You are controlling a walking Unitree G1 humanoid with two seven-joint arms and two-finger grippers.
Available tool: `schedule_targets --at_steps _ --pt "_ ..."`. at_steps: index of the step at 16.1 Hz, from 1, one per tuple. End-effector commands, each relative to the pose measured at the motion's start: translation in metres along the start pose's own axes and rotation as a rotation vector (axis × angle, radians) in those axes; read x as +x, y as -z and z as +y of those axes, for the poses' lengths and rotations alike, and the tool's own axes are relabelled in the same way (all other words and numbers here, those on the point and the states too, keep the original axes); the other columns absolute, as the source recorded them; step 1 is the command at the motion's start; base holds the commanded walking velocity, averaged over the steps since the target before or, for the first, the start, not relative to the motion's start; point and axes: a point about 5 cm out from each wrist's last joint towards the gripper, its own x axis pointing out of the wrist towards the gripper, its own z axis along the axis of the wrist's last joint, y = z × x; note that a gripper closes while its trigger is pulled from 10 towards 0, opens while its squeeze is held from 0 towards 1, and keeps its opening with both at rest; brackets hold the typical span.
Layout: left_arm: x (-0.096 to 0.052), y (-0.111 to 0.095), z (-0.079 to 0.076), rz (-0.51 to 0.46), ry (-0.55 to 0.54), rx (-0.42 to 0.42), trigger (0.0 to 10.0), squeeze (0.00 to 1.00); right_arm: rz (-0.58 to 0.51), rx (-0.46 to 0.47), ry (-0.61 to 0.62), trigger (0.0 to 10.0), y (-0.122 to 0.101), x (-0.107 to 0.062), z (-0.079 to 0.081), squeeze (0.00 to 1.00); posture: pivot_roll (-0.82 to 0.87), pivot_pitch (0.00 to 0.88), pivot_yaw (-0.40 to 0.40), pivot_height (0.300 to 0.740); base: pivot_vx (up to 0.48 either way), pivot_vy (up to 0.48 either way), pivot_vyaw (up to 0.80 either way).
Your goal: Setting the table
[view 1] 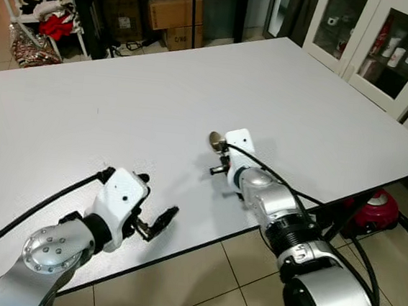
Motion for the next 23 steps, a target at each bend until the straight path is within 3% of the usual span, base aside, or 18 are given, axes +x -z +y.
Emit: schedule_targets --at_steps 1,4,5,6,7,11,14,15,16,17,18,19,20,21,22,23 --pt "-0.002 -0.002 -0.001 -0.001 0.009 0.008 10.0 0.00 -0.001 0.010 -0.015 10.0 -0.005 0.000 0.004 0.00 -0.02 0.028 0.056 0.740 0.000 0.000 0.00" --pt "-0.002 -0.001 -0.002 0.004 0.020 0.009 10.0 0.00 0.018 -0.002 -0.021 10.0 -0.002 0.001 0.006 0.00 -0.03 0.024 0.052 0.740 0.000 0.000 0.00" --pt "-0.002 -0.001 -0.003 0.005 0.022 0.010 10.0 0.00 0.028 -0.017 -0.014 10.0 0.000 0.001 0.005 0.22 -0.03 0.022 0.052 0.740 0.000 0.000 0.00" --pt "-0.001 -0.001 -0.003 0.006 0.023 0.010 10.0 0.00 0.034 -0.026 -0.007 10.0 0.001 0.001 0.003 0.77 -0.03 0.021 0.051 0.740 0.000 0.000 0.00" --pt "-0.001 0.000 -0.002 0.008 0.024 0.011 10.0 0.00 0.041 -0.021 -0.010 10.0 0.002 0.001 0.002 0.96 -0.03 0.017 0.051 0.740 0.000 0.000 0.00" --pt "0.000 0.001 -0.002 0.009 0.030 0.014 10.0 0.00 0.033 -0.037 -0.027 10.0 -0.002 -0.001 -0.001 1.00 -0.04 0.000 0.054 0.740 0.000 0.000 0.00" --pt "0.000 -0.004 0.002 -0.035 0.003 -0.018 10.0 0.00 -0.046 0.001 -0.043 10.0 -0.022 -0.016 -0.011 1.00 -0.04 0.000 0.054 0.740 0.000 0.000 0.00" --pt "-0.001 -0.007 0.004 -0.065 -0.014 -0.045 10.0 0.00 -0.103 0.041 -0.076 10.0 -0.033 -0.029 -0.014 1.00 -0.04 0.000 0.056 0.740 0.000 0.000 0.00" --pt "-0.002 -0.012 0.006 -0.113 -0.043 -0.100 10.0 0.00 -0.209 0.070 -0.168 10.0 -0.049 -0.056 -0.018 1.00 -0.05 0.000 0.062 0.740 0.000 0.000 0.00" --pt "-0.003 -0.013 0.007 -0.127 -0.050 -0.120 10.0 0.00 -0.241 0.071 -0.199 10.0 -0.052 -0.065 -0.018 1.00 -0.05 0.000 0.062 0.740 0.000 0.000 0.00" --pt "-0.003 -0.013 0.004 -0.130 -0.069 -0.189 10.0 0.00 -0.335 0.061 -0.231 10.0 -0.054 -0.089 -0.025 1.00 -0.07 0.000 0.072 0.740 0.000 0.000 0.00" --pt "-0.002 -0.012 0.001 -0.122 -0.067 -0.222 10.0 0.00 -0.376 0.051 -0.229 10.0 -0.053 -0.098 -0.027 1.00 -0.07 0.000 0.074 0.740 0.000 0.000 0.00" --pt "0.005 -0.004 -0.009 -0.088 -0.081 -0.253 10.0 0.00 -0.430 0.009 -0.163 10.0 -0.033 -0.113 -0.036 1.00 -0.08 0.000 0.088 0.740 0.000 0.000 0.00" --pt "0.007 -0.002 -0.011 -0.089 -0.099 -0.254 10.0 0.00 -0.440 -0.014 -0.149 10.0 -0.025 -0.116 -0.036 1.00 -0.08 0.000 0.096 0.740 0.000 0.000 0.80" --pt "0.013 0.004 -0.005 -0.076 -0.221 -0.227 10.0 0.00 -0.433 -0.042 -0.101 10.0 -0.009 -0.123 -0.036 1.00 -0.09 0.000 0.111 0.740 0.000 0.000 0.80" --pt "0.014 -0.007 0.007 -0.134 -0.436 -0.177 10.0 0.00 -0.461 -0.073 -0.016 10.0 0.005 -0.133 -0.037 1.00 -0.10 0.000 0.125 0.740 0.000 0.000 0.80"
